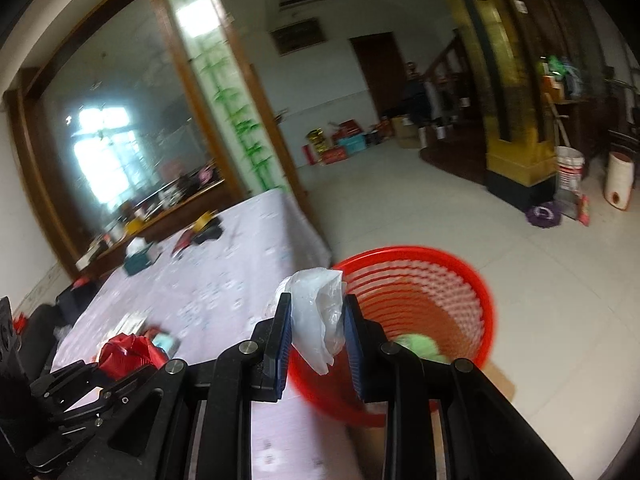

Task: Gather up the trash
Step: 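Carry both bags over the red basket and open both tools, then move both open tools back from the basket toward the table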

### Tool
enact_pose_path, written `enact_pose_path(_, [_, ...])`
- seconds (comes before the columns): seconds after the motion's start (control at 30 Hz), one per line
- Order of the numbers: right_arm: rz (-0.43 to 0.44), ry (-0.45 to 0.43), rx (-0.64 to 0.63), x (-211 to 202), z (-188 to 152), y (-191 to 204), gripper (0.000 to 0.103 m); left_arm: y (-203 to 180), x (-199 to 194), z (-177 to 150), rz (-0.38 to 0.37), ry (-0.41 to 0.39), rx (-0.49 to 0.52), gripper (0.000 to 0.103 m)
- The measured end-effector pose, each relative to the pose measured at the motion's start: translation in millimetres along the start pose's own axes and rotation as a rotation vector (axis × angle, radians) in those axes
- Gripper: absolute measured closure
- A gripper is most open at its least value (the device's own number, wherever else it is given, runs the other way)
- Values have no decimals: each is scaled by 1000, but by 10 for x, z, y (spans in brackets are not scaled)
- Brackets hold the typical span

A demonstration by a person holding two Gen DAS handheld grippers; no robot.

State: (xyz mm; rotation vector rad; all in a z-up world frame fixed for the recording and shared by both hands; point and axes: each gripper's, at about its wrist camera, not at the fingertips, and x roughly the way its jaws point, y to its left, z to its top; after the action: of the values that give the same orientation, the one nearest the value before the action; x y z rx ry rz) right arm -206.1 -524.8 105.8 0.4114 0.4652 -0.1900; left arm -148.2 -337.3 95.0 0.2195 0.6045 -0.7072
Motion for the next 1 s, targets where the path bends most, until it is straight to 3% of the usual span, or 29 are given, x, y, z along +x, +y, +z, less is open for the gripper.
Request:
enact_pose_path(0.27, [-66,-23,50,-47,112,-386,76,-319,419,251,-63,33,7,71])
enact_pose_path(0.6, [-96,-28,81,79,211,-662,76,-587,829,435,-75,47,37,70])
enact_pose_path(0.63, [-95,-25,86,102,218,-680,74,-599,878,441,-78,55,38,66])
enact_pose_path(0.73, [-115,2,76,215,238,-715,70,-595,953,423,-69,73,39,40])
enact_pose_path(1.0, [-105,-15,84,141,214,-668,48,-313,669,266,-23,60,15,37])
